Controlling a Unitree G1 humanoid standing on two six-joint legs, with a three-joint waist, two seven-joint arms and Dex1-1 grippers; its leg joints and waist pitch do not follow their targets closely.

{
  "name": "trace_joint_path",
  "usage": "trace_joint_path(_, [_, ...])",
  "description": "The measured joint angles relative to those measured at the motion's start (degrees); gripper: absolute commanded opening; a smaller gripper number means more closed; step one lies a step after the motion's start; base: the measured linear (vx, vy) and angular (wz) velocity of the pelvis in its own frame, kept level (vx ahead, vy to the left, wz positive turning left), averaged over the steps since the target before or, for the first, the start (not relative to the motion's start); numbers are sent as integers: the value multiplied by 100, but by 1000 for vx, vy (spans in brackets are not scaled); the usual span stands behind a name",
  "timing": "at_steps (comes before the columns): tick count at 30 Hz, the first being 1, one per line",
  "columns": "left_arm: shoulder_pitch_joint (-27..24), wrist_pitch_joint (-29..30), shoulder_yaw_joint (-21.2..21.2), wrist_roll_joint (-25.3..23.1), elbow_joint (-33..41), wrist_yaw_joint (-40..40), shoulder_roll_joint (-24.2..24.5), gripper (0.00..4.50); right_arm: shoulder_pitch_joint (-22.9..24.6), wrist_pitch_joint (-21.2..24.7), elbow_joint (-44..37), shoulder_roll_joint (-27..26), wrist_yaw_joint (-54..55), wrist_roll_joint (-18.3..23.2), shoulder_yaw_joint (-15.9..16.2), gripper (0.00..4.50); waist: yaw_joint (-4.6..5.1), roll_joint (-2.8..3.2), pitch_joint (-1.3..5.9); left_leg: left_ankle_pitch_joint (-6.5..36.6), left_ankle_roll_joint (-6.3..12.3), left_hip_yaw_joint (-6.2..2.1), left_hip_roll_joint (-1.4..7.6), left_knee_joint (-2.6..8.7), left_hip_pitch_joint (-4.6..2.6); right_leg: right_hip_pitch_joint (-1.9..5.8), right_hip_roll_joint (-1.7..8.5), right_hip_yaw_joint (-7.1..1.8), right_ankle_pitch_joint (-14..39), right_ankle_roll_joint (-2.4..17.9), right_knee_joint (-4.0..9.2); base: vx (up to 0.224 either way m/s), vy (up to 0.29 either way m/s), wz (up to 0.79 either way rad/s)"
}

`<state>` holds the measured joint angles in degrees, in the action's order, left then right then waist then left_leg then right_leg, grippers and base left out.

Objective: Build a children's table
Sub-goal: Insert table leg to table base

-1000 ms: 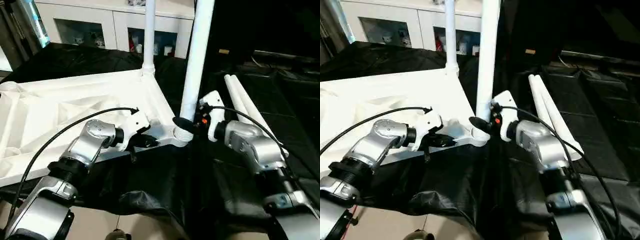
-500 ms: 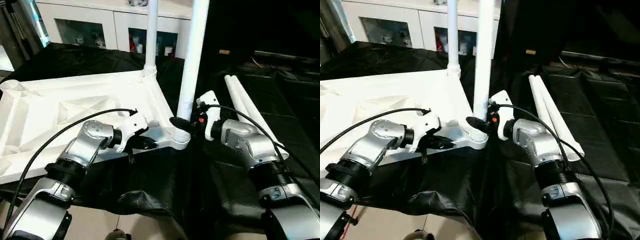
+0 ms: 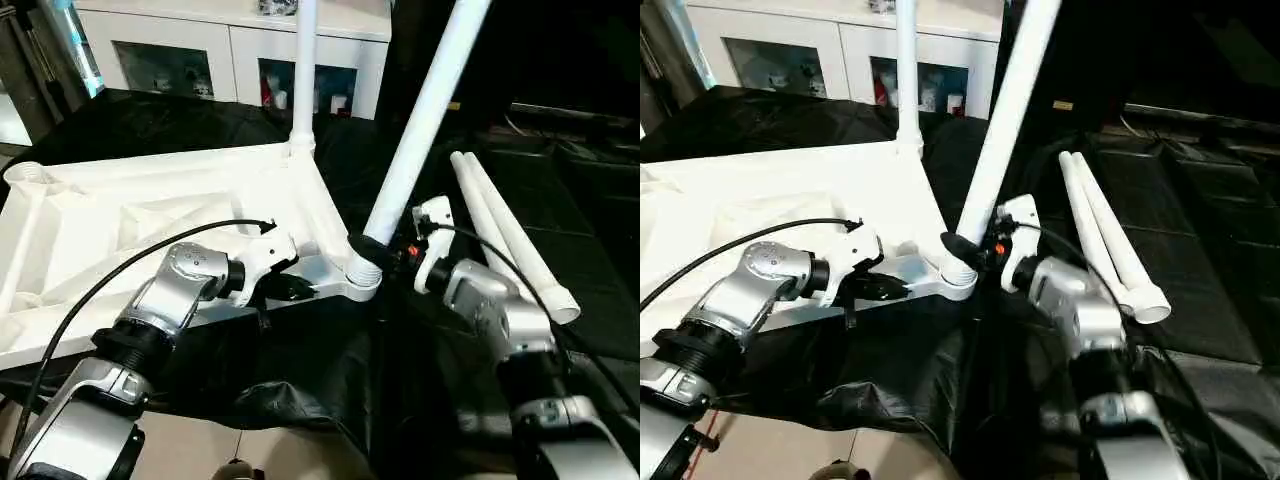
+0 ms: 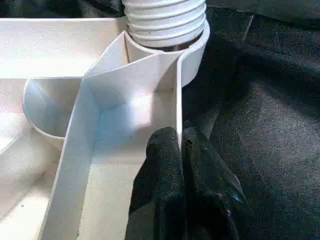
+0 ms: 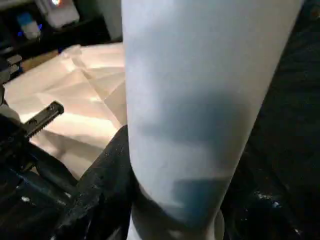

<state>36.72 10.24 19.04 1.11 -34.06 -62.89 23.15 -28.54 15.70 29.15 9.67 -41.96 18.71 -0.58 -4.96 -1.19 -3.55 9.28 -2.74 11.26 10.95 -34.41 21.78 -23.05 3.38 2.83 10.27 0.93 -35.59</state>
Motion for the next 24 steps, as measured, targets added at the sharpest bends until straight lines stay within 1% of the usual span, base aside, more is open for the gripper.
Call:
trace_joint_path(3, [0,-7,0,-17,-33,28,-13,0,127,-93,-77,-12,19,29,-3,189,1,15,8,0,0,0,0,0,-15,13,0,0,0,0,0,0,0,0])
trace_joint_path(6, [0,-36,4,-23,-85,0,-59,0,442,-380,-430,-10,133,-139,157,189,-10,42,23,0,0,0,-2,19,-30,32,0,0,1,-1,22,0,0,0])
trace_joint_path(10, [0,-44,5,-23,-103,-12,-61,0,541,-436,-714,35,228,-365,341,189,-9,53,30,0,0,1,-3,26,-36,37,0,1,2,-3,29,0,0,0])
trace_joint_path(13, [0,-44,5,-33,-104,-11,-60,0,517,-465,-823,111,234,-586,497,189,-4,52,31,0,0,1,-3,27,-39,38,0,0,2,-3,29,0,0,0])
trace_joint_path(18, [0,-44,5,-63,-103,-11,-58,0,373,-362,-784,203,169,-696,635,189,3,49,33,0,0,2,-3,27,-44,42,0,-1,14,-23,31,0,0,0])
trace_joint_path(19, [0,-44,5,-73,-103,-11,-58,0,312,-319,-756,234,144,-735,701,189,5,45,35,0,0,2,-3,27,-46,44,0,-1,14,-24,31,0,0,0])
trace_joint_path(22, [-6,-44,5,-80,-102,-11,-58,0,178,-214,-629,297,22,-762,767,189,5,32,41,0,0,2,-3,28,-50,47,0,-1,20,-34,31,0,0,0])
trace_joint_path(24, [-14,-44,5,-81,-99,-13,-56,0,121,-206,-550,341,-101,-783,791,189,2,12,52,0,0,2,-3,30,-50,48,0,-1,22,-36,34,0,0,0])
